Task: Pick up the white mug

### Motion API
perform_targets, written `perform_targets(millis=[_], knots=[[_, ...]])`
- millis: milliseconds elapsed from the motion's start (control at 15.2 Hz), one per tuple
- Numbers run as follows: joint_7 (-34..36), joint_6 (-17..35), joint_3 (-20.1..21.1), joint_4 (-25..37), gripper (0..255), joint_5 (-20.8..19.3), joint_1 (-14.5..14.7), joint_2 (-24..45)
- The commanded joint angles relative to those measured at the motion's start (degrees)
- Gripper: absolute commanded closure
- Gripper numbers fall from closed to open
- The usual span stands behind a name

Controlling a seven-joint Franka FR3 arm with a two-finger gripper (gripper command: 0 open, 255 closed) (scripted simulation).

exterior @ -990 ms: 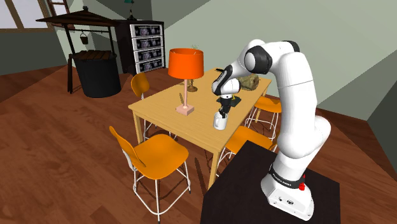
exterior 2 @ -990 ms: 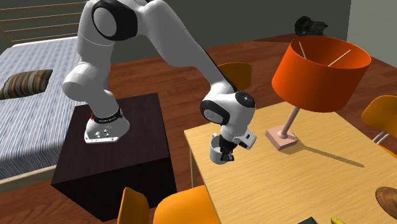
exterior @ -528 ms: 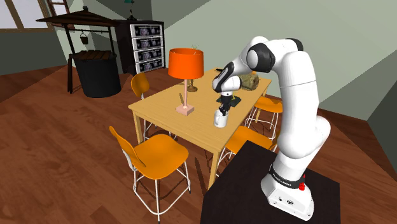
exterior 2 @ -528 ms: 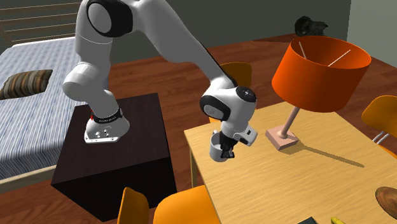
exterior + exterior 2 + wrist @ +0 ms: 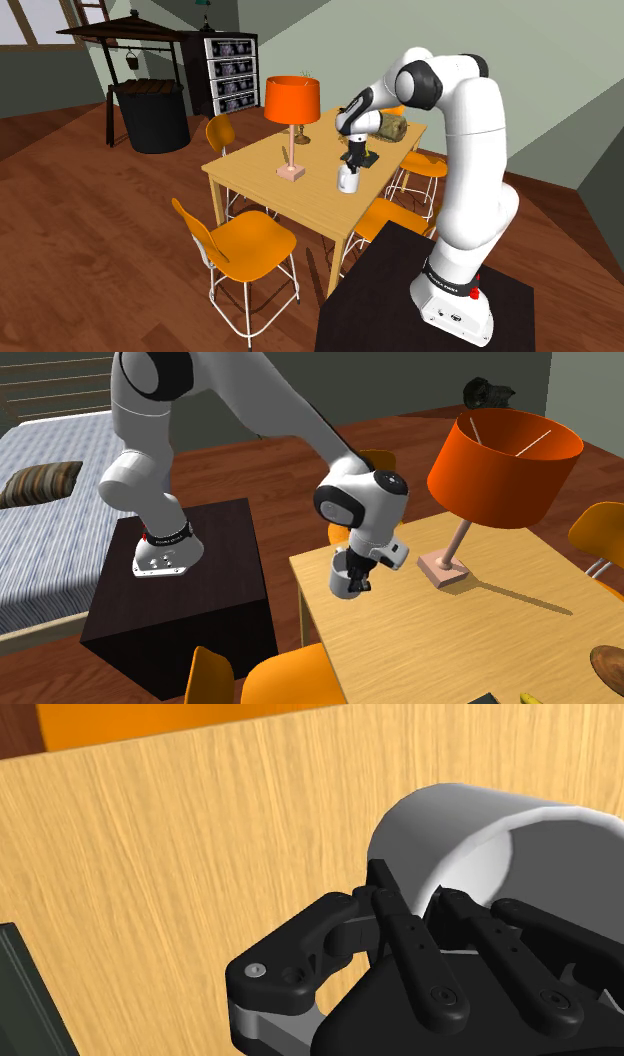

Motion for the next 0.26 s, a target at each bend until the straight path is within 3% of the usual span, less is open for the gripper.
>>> perform_targets(millis=[0, 198], knots=[[0.23, -1.3, -0.22, 0.5, 255, -0.4, 0.14, -0.84], [0.37, -1.99, -0.35, 0.64, 255, -0.65, 0.24, -1.42]])
